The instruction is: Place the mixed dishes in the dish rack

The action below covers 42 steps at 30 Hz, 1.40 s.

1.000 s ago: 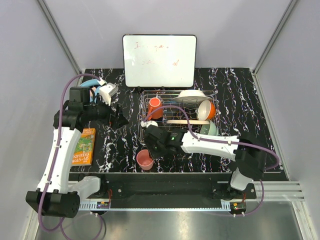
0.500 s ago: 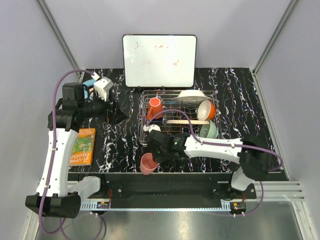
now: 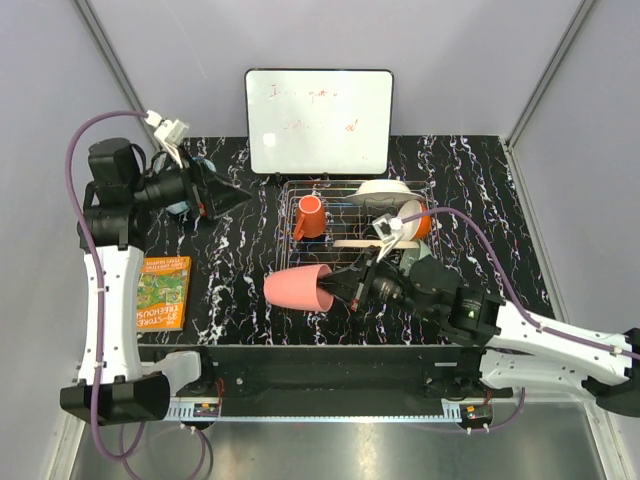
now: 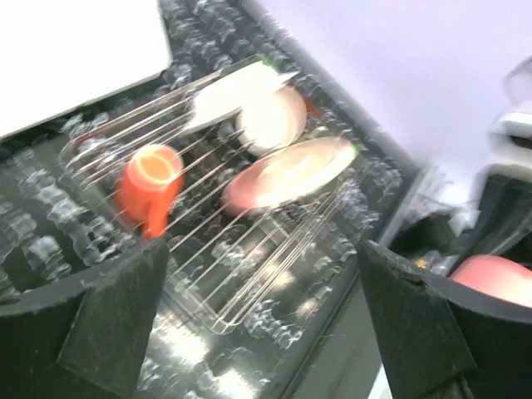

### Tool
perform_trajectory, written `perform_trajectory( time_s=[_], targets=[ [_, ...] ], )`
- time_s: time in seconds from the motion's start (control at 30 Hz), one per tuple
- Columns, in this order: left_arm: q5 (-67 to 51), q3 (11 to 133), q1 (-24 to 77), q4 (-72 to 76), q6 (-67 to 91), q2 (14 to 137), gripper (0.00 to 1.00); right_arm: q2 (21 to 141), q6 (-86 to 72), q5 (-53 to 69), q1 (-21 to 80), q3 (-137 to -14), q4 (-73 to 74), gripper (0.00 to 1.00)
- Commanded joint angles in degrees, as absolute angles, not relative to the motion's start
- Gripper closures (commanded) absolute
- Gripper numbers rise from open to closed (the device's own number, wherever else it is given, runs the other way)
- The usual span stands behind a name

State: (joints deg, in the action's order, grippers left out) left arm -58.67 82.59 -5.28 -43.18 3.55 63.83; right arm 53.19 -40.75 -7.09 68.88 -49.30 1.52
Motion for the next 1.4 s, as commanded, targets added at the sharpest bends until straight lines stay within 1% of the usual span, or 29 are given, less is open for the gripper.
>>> perform_trajectory(
  time_s=[0.0,0.03,0.07,0.13,0.3,0.33,0.43,0.53,0.67,0.9,1.07,1.37],
  targets=[
    [-72.76,81.14,-6.24,-13.17,32.63,63.99,0.01,51.77,-49.29,-8.01,66.80,-44.13,-15.27,1.00],
    [-74.86,76.34,-6.24,-5.09,39.66,63.64,0.01,51.77,-50.18,-6.95,65.06,-43.77,-16.51,1.00],
    [-75.58,74.11,-6.24,10.74,51.99,63.28,0.01,52.12,-51.14,-5.55,63.73,-43.60,-17.83,1.00],
    [-76.98,71.29,-6.24,18.61,58.08,63.63,0.01,52.38,-54.83,-2.03,60.40,-42.63,-21.61,1.00],
    [-76.82,69.26,-4.41,17.32,57.66,63.20,0.01,56.24,-62.30,3.50,55.99,-41.22,-31.00,1.00],
    [-76.73,68.47,-3.79,15.05,56.79,62.76,0.01,57.12,-63.18,4.21,55.46,-41.22,-32.59,1.00],
    [-75.06,68.47,-1.24,6.19,48.89,61.70,0.01,61.60,-66.44,7.90,53.62,-42.71,-37.96,1.00],
    [-73.22,67.77,1.39,2.74,43.35,61.52,0.01,65.91,-68.99,10.28,52.74,-43.94,-42.09,1.00],
    [-72.51,67.32,2.72,0.18,40.61,61.35,0.01,70.30,-72.33,13.09,51.42,-44.82,-47.80,1.00],
    [-71.37,67.33,4.48,-7.90,33.49,61.35,0.01,73.65,-75.84,15.29,49.57,-46.14,-51.85,1.00],
    [-71.10,66.27,5.80,-8.17,33.05,60.82,0.01,75.76,-76.99,15.82,49.04,-47.28,-53.79,1.00],
    [-74.09,66.45,6.42,-8.35,35.51,59.59,0.01,79.36,-78.31,16.35,48.16,-48.78,-57.12,1.00]
  ],
)
